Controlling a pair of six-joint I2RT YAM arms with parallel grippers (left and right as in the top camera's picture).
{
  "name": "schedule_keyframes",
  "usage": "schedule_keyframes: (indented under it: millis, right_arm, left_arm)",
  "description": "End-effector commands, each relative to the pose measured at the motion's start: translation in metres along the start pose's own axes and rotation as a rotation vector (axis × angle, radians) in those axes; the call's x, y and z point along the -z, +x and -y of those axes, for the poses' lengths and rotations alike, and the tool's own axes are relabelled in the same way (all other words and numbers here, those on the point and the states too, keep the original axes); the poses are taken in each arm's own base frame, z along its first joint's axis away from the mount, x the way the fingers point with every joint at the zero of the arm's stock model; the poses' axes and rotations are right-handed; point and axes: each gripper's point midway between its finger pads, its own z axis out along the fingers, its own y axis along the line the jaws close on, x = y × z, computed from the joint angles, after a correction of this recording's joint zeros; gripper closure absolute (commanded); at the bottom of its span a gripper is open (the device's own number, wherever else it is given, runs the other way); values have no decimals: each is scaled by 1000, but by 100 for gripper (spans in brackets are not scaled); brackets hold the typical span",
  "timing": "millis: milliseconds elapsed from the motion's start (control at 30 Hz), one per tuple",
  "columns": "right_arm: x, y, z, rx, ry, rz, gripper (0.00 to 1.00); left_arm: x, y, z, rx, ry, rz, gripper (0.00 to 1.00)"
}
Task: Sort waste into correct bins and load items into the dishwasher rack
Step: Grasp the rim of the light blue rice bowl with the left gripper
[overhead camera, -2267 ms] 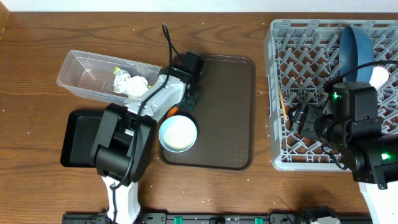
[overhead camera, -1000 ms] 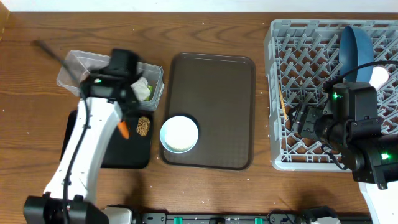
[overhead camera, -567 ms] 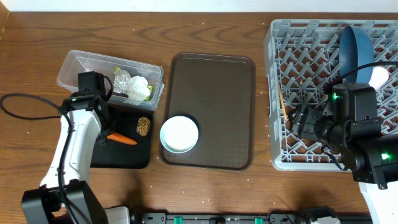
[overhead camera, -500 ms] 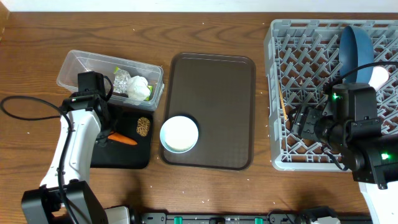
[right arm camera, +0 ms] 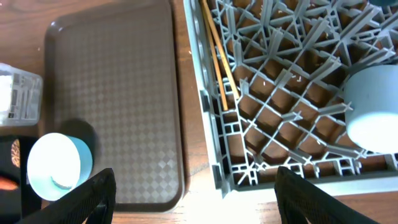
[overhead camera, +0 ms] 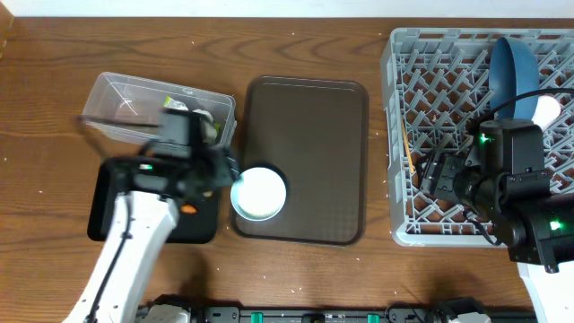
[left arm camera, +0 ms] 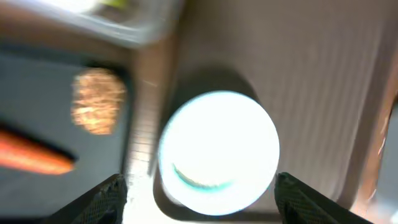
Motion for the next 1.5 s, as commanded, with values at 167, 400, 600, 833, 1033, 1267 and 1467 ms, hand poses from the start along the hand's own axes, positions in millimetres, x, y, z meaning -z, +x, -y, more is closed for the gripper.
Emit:
schedule_keyframes:
  millis: [167,400,600,833,1033,1267,1467]
  right_arm:
    - [1,-5,1,-1,4,19,25]
    - [1,-5,1,-1,4,19,24]
    - [1,-5,1,-1,4,18,24]
    - [1,-5,1,-1,1,17,24]
    - [1,-5,1,-1,1,17,24]
    - [1,-5,1,-1,1,17,24]
    - [1,-5,1,-1,2,16,24]
  left_arm:
    - [-35,42,54,-468,-87,-78,25]
    - [-84,64,72,-556,-101,-164,52]
    - [-108,71,75,-576,-109,-193,70]
    - [-141,87,60,-577,-165,-286,81]
    - [-124,82,65,-575,-152,-276,94]
    - [-63,66,94,-536,6,-176,94]
    - [-4,34,77,-384,51,-33,94]
